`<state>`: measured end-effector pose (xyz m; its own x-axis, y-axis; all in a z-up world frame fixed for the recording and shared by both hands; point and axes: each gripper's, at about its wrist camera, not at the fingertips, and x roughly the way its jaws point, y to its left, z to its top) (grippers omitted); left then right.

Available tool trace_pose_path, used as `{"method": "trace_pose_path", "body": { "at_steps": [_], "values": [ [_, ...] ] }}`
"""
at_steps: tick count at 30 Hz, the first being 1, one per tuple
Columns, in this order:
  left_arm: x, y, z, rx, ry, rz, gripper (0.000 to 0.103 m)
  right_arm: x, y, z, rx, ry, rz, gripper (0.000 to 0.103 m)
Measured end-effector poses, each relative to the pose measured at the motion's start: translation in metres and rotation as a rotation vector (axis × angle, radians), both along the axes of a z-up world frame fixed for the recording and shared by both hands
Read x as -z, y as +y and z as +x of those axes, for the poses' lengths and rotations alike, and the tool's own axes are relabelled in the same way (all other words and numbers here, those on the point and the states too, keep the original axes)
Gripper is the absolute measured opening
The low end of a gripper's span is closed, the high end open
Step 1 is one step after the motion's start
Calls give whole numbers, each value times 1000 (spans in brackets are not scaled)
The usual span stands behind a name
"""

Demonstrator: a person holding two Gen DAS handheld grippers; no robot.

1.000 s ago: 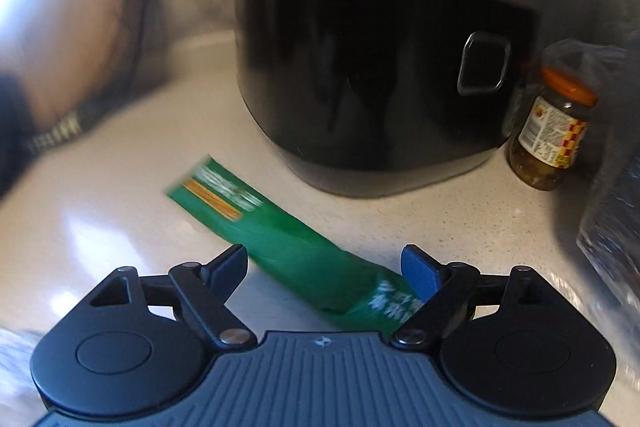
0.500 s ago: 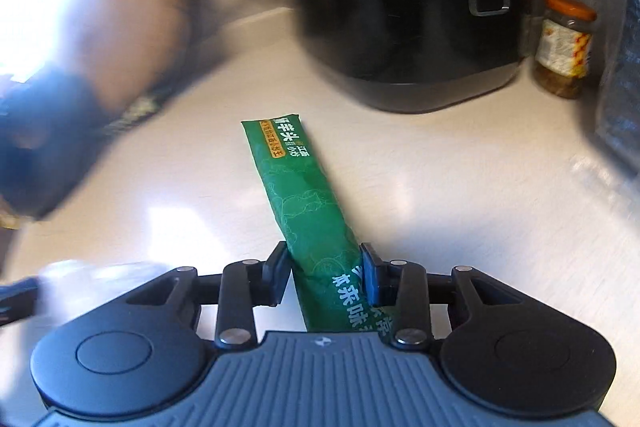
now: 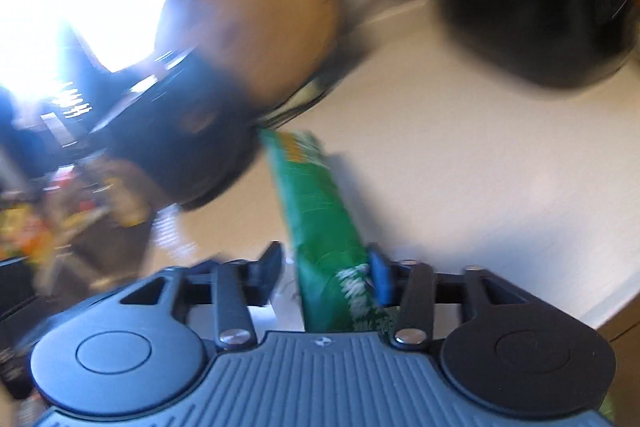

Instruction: Collect trash

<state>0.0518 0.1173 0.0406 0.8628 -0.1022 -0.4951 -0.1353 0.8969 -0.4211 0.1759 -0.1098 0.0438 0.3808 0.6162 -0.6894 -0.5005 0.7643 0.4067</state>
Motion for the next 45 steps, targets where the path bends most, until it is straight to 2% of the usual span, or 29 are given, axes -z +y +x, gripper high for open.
{"method": "trace_pose_path", "body": {
  "at_steps": [1,3,8,10,12,17,21,23,25,27,30,32,34,38,40,45],
  "values": [
    [1,5,-2,-9,2,-15,26,5,2,-4,-11,25,23,67],
    [3,12,-5,-21,7,-39,26,7,5,-10,-25,8,35,68],
    [2,18,-8,-41,-7,-54,26,-8,0,-29,15,-160,-56,69],
    [1,18,-7,-40,-10,-57,26,-13,-3,-37,16,-232,-102,80],
    [0,14,-4,-30,-6,-52,26,-14,-7,-47,4,-269,-132,83],
    [-4,-2,6,12,1,-33,26,3,-20,-58,-1,-249,-134,83],
    [-2,-12,12,13,10,-28,26,29,-6,-72,-126,-178,-84,83],
    [-1,-20,17,24,28,3,26,40,4,-78,-185,-155,-69,83],
    [0,-28,23,34,50,65,26,47,12,-85,-198,-184,-91,83],
    [-3,-34,30,27,65,138,26,49,14,-91,-186,-240,-126,83],
    [-23,-37,46,28,55,197,26,45,4,-99,-159,-298,-143,83],
    [-40,-43,64,69,56,248,26,41,-7,-105,-128,-344,-161,83],
    [-47,-50,92,129,112,265,26,36,-21,-109,-73,-389,-182,84],
    [-21,-76,137,175,261,360,27,33,-52,-112,62,-440,-213,85],
    [-2,-86,147,186,319,424,34,35,-70,-114,114,-442,-219,85],
    [20,-97,153,205,355,522,37,40,-103,-111,184,-415,-230,86]
  ]
}}
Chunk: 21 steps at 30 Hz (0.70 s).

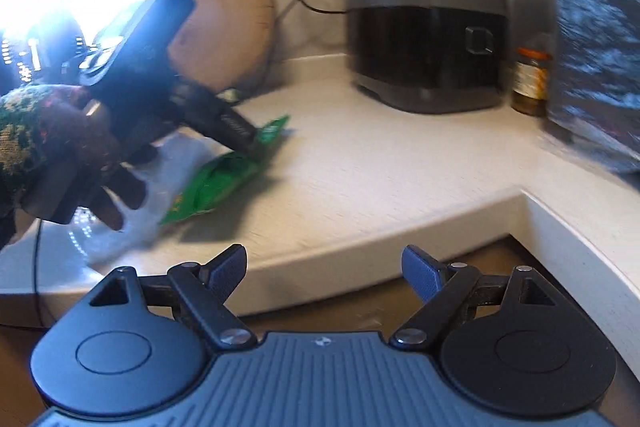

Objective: Collect trash
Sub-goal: 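Close the left tool on the green snack wrapper and lift it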

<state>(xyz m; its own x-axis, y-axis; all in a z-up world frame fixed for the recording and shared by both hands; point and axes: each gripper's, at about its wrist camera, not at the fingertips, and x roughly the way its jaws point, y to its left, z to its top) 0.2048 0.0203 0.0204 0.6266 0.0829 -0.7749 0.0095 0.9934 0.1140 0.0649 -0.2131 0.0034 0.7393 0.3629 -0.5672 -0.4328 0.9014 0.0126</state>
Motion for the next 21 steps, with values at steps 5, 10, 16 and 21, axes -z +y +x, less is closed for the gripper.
{"method": "trace_pose_path", "body": {
  "at_steps": [5,10,16,21],
  "values": [
    [0,-2,-1,34,25,-25,41,7,-14,-2,60,-39,-40,88],
    [-14,-7,-13,143,-11,-85,41,17,-11,5,164,-154,-147,94],
    [-32,16,-24,-2,-42,-135,39,23,-6,6,219,-209,-201,102],
    [-8,28,0,-72,99,-293,40,25,-7,1,229,-207,-182,103]
  ]
}}
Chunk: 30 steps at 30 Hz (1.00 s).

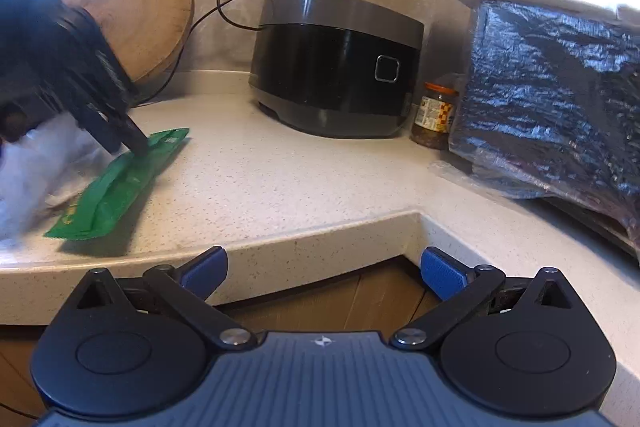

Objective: Collect trash
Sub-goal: 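Close the left tool on the green snack wrapper and lift it, then close the right tool on the clear plastic bag and lift it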

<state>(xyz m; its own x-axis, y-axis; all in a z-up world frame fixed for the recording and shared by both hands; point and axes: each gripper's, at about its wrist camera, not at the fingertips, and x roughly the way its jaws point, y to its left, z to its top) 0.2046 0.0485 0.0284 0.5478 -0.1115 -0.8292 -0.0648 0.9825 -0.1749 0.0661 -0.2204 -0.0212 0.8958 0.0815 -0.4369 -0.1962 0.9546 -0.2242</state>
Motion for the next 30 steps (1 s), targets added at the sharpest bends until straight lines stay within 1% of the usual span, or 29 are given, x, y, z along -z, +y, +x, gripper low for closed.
{"method": "trace_pose_path", "body": {
  "at_steps": [2,5,6,8,9,10,11,12,15,17,18,19,21,22,25,28,30],
  "values": [
    [5,-8,10,17,8,12,42,0,-7,-4,-15,13,30,103],
    [8,-30,17,82,7,72,43,2,-15,-9,-14,15,36,103],
    [9,-38,18,108,3,107,43,3,-16,-10,-11,17,35,103],
    [13,-54,17,167,-23,206,47,5,-18,-9,-4,24,36,103],
    [16,-60,15,197,-34,251,53,6,-18,-9,-2,27,37,103],
    [18,-64,13,220,-55,279,53,7,-17,-9,0,27,39,103],
    [19,-64,10,233,-71,291,53,7,-16,-9,2,26,42,103],
    [20,-63,8,240,-81,289,53,7,-16,-9,3,26,48,103],
    [20,-56,5,243,-97,252,50,4,-19,-9,1,25,84,103],
    [19,-49,-1,224,-124,219,42,1,-25,-8,7,12,124,103],
    [17,-46,-5,220,-136,191,34,0,-28,-4,11,15,140,103],
    [12,-41,-12,226,-156,152,24,-2,-30,0,20,21,148,103],
    [1,-32,-26,242,-205,78,21,-7,-28,8,42,33,134,103],
    [-7,-26,-36,246,-232,55,21,-9,-25,9,46,28,123,103],
    [-30,-10,-63,253,-303,32,21,-17,-12,13,31,20,103,103],
    [-52,16,-89,242,-355,5,21,-24,6,17,-5,32,120,103],
    [-65,32,-105,220,-389,13,21,-26,21,20,-39,50,133,103]
  ]
}}
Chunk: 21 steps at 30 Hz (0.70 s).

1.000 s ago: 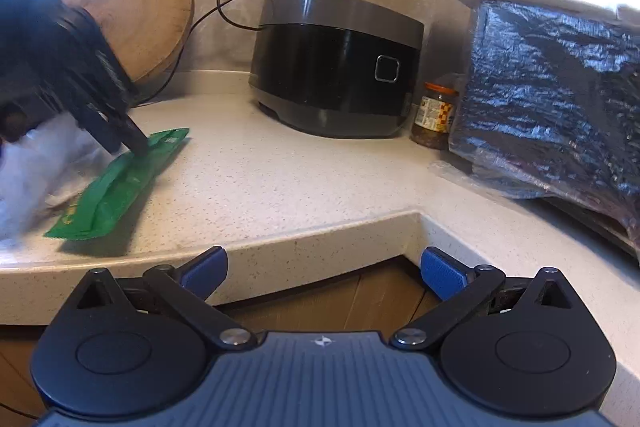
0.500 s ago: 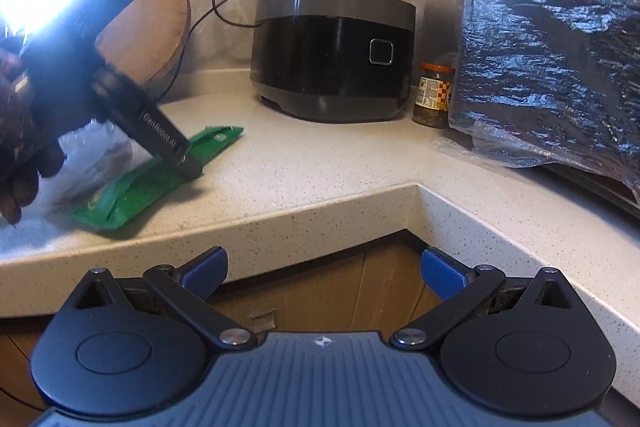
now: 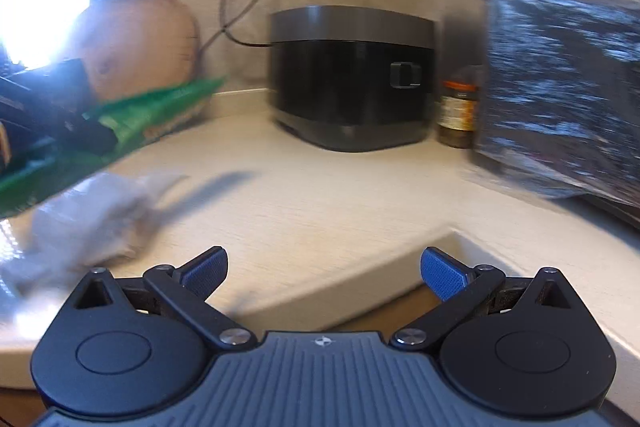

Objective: Collect trash
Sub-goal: 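Close the right tool on the clear plastic bag and lift it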

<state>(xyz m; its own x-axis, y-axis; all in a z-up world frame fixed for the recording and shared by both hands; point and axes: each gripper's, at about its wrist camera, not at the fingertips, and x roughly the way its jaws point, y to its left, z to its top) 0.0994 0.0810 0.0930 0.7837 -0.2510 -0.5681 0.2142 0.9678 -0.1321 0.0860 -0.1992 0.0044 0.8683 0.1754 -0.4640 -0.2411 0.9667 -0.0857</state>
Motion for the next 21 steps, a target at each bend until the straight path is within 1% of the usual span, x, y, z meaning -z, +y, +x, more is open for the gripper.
{"method": "trace_pose_path", "body": {
  "at_steps": [3,6,9,12,14,18,21],
  "values": [
    [-11,23,-21,-33,-34,0,21,-2,25,6,-57,34,18,103],
    [-11,45,-34,-68,-32,-22,21,-4,52,11,-126,71,48,103],
    [-8,69,-44,-123,-26,-41,21,-8,82,17,-196,85,57,103],
    [-3,92,-50,-180,-10,-70,21,-10,114,30,-250,101,47,103],
    [1,104,-53,-209,-1,-86,21,-6,136,42,-279,143,34,103],
    [8,120,-53,-238,17,-115,21,10,170,56,-326,230,9,103],
    [14,128,-53,-249,31,-125,21,19,182,56,-350,239,-31,102]
  ]
}}
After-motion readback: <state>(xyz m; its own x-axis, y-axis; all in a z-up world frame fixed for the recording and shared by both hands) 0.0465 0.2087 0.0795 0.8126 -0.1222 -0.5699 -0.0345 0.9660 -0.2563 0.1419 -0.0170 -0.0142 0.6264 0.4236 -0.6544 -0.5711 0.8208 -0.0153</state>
